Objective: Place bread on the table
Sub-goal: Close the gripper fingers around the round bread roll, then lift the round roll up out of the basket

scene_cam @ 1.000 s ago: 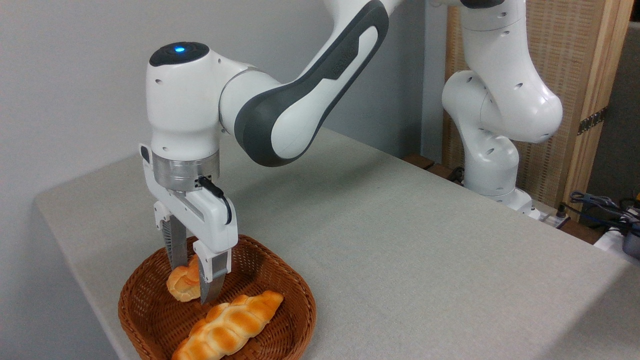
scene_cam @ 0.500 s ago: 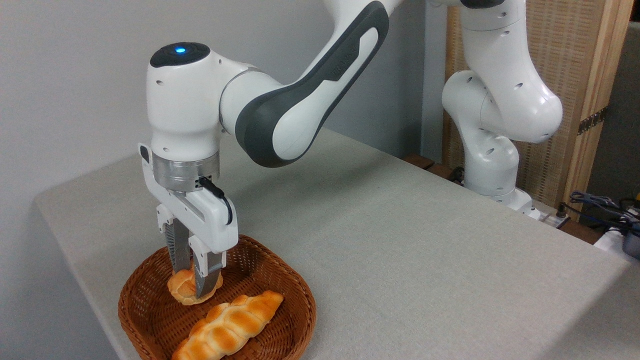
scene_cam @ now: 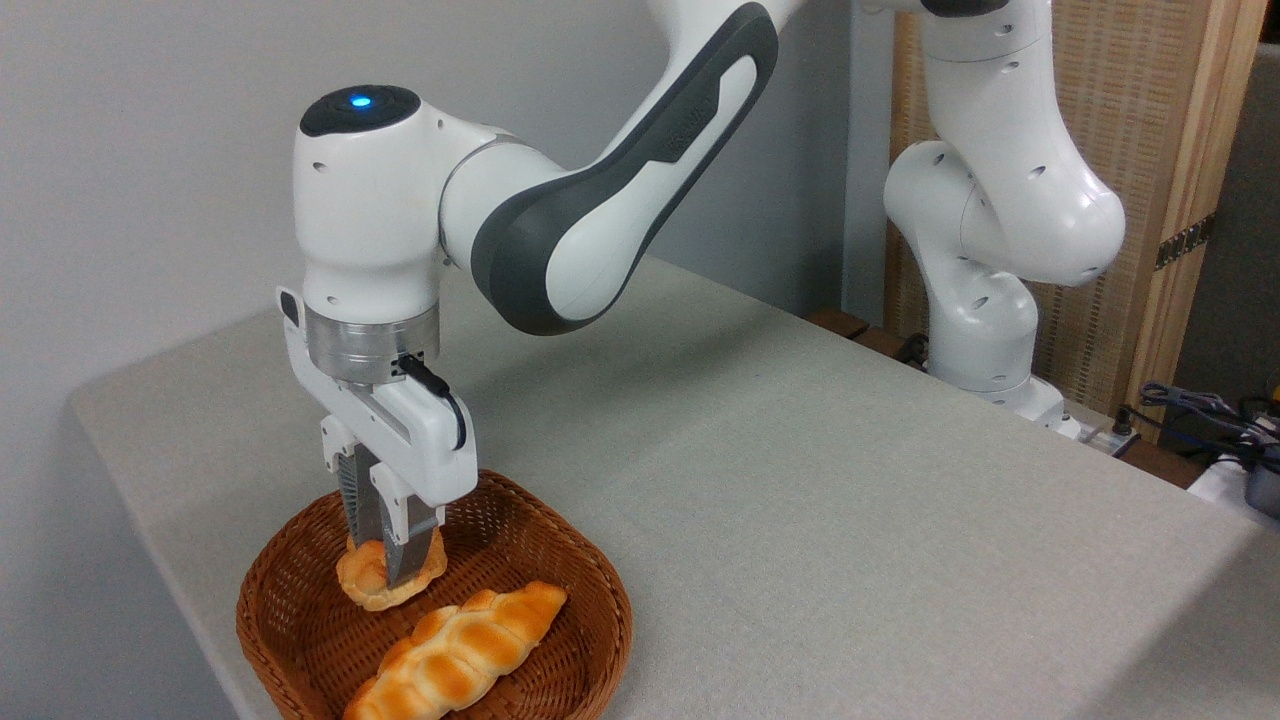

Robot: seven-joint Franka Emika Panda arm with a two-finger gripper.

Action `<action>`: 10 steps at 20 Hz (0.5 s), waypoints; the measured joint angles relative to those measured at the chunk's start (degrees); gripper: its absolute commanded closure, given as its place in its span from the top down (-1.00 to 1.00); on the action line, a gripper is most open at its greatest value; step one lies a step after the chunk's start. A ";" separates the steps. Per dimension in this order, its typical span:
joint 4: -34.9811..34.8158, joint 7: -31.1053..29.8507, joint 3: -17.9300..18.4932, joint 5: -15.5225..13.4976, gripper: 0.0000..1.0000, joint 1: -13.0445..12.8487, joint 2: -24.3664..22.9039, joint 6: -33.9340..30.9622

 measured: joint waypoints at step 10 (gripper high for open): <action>6.09 0.00 2.89 -2.97 -0.57 0.69 -1.49 -12.75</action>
